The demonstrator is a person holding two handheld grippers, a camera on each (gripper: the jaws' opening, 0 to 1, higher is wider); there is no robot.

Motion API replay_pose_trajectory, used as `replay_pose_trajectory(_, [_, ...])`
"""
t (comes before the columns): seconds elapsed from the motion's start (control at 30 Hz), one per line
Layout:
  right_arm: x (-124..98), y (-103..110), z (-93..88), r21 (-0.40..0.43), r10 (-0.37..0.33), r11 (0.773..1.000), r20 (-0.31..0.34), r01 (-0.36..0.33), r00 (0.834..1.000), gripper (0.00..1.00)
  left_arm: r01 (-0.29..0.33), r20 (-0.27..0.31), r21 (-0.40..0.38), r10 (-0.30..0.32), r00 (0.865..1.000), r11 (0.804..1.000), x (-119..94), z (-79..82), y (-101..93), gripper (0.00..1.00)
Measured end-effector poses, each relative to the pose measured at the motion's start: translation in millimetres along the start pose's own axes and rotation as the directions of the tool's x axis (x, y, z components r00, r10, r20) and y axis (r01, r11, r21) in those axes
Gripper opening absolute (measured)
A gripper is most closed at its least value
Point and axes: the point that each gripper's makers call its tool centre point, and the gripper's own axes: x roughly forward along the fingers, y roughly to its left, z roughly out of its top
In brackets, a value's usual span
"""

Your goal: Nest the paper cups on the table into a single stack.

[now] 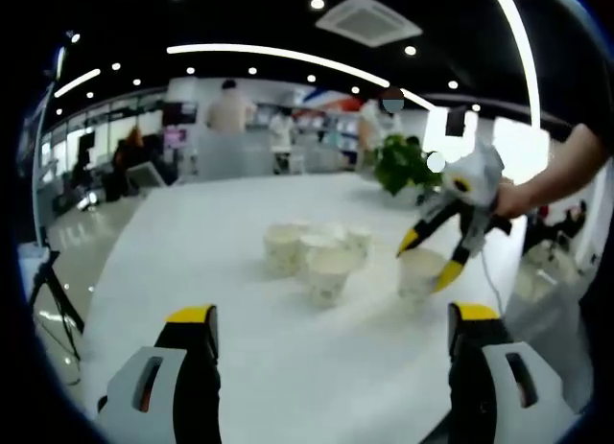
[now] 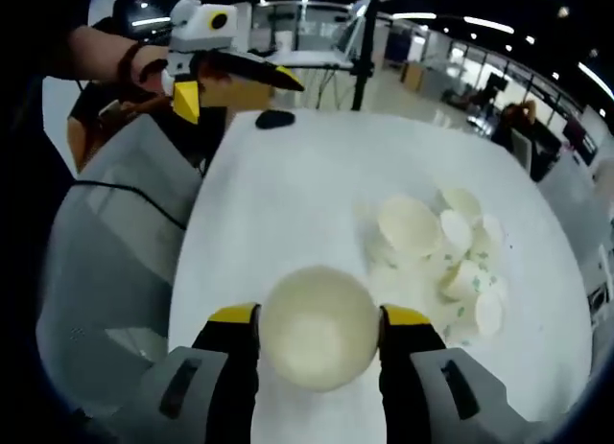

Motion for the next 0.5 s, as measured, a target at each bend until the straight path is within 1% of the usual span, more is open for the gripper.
replay_pose_trajectory(0.07, [1.4, 6.0, 1.2, 0.013, 0.007, 1.0, 0.008, -0.007, 1.0, 0.46, 0.001, -0.001, 0.003, -0.001, 1.0, 1.0, -0.1, 0.4, 0.2, 1.0])
replay_pose_trajectory(0.23, [5.9, 21.5, 2.9, 0.009, 0.022, 1.0, 0.012, -0.022, 1.0, 0.46, 0.0, 0.004, 0.0, 0.0, 1.0, 1.0, -1.3, 1.9, 1.3, 1.0])
replay_pose_trajectory(0.5, [13.5, 42.3, 6.0, 0.013, 0.045, 0.999, 0.023, -0.046, 0.999, 0.46, -0.005, 0.0, -0.002, 0.005, 1.0, 1.0, -5.5, -0.7, 2.2, 1.0])
